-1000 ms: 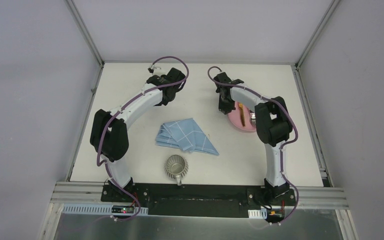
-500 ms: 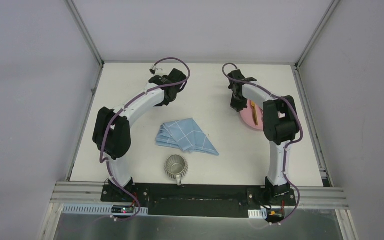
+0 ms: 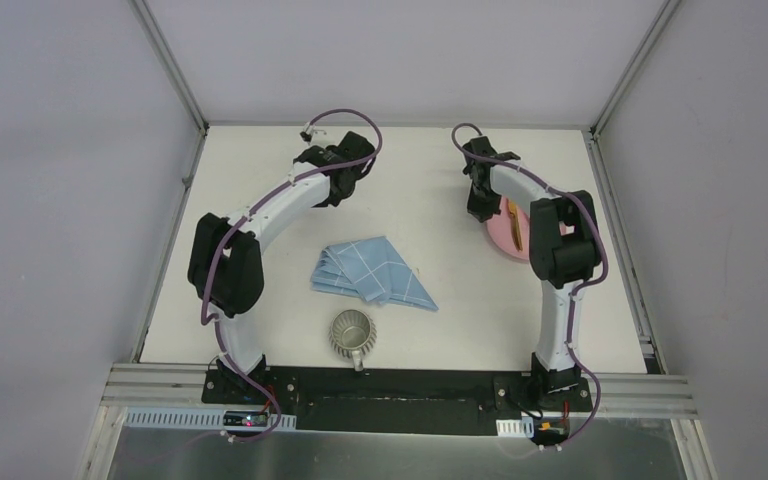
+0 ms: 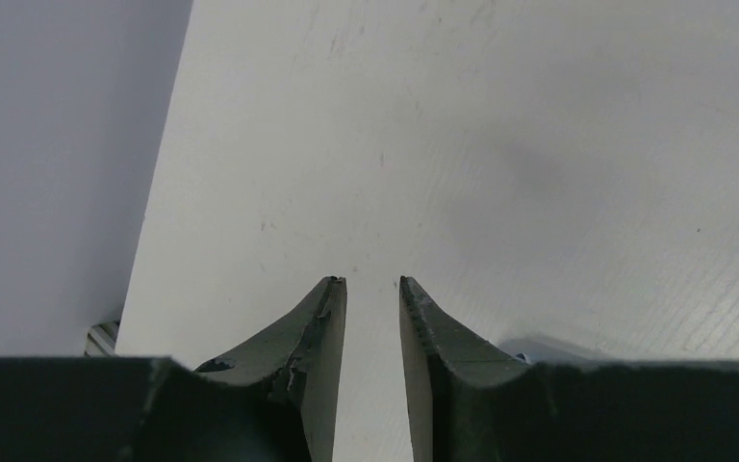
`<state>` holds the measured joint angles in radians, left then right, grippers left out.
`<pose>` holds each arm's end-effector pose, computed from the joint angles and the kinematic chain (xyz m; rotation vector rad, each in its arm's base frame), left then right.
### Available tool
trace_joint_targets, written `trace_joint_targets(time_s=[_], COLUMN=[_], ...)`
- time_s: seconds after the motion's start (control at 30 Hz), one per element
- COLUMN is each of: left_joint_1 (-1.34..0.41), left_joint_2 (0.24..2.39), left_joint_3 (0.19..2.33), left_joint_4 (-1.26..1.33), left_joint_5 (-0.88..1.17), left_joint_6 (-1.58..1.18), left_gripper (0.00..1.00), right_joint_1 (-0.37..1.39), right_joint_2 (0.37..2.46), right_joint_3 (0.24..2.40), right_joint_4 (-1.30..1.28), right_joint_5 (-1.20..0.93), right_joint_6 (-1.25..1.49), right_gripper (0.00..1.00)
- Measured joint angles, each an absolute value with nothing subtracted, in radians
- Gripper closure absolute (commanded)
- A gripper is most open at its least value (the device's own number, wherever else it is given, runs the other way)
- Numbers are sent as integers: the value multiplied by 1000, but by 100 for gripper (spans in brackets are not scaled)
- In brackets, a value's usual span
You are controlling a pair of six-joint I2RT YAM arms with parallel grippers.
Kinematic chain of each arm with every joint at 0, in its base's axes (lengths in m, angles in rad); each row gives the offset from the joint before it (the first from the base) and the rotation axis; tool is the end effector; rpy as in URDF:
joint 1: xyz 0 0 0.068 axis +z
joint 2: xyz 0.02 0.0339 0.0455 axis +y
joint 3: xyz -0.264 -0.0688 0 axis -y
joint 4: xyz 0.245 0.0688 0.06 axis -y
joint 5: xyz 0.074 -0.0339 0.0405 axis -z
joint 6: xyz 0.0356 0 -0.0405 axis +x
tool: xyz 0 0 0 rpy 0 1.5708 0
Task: Set the dinner table for one person
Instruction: Move the plate to the center of the board, then pick up the cup at the corner of the board.
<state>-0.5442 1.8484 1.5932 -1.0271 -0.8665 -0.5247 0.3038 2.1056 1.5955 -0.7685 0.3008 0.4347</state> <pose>0.3325 -0.1695 0.2706 -0.1353 2.3576 0.7636 0.4123 0.1182 0.1700 0.2413 2.7426 -0.2428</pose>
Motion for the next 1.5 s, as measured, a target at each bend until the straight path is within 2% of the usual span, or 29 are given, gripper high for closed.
trace_joint_targets(time_s=[0.07, 0.13, 0.23, 0.33, 0.6, 0.83, 1.1, 1.5], left_joint_1=[-544, -544, -544, -544, -545, -545, -558, -558], left_joint_2=[1850, 1850, 1846, 1820, 1627, 1502, 1425, 1314], left_joint_3=[1627, 1671, 1744, 1776, 1754, 1741, 1747, 1765], left_joint_4=[-1036, -1048, -1054, -1055, -1085, -1124, -1171, -1181], left_joint_5=[-891, -918, -969, -999, -1024, -1013, -994, -995], left_joint_6=[-517, -508, -494, -482, -527, -566, -566, -560], left_gripper=[53, 43, 38, 35, 35, 35, 34, 35], right_joint_1=[311, 327, 370, 427, 615, 753, 852, 1154], right_joint_2=[2106, 2106, 2094, 2050, 1791, 1654, 1631, 1629], right_joint_3=[1606, 1621, 1641, 1639, 1514, 1384, 1259, 1358], right_joint_4=[-777, -783, -787, -799, -805, -805, -800, -851], right_joint_5=[300, 300, 294, 274, 168, 18, -157, -198], right_joint_6=[427, 420, 407, 396, 392, 421, 465, 505], right_gripper=[83, 68, 52, 42, 38, 38, 37, 37])
